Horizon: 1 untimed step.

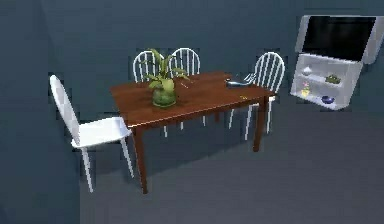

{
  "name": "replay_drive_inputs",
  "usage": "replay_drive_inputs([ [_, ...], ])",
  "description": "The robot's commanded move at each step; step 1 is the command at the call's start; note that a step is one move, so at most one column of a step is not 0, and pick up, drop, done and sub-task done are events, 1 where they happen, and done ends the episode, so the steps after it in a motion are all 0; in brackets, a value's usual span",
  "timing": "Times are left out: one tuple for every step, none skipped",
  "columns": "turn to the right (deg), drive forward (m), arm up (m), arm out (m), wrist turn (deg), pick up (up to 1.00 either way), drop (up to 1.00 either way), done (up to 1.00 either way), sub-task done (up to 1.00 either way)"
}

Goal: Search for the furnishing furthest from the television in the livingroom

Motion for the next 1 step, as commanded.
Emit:
replay_drive_inputs([
  [0.0,0.75,0.00,0.00,0.0,0.00,0.00,0.00,0.00],
])
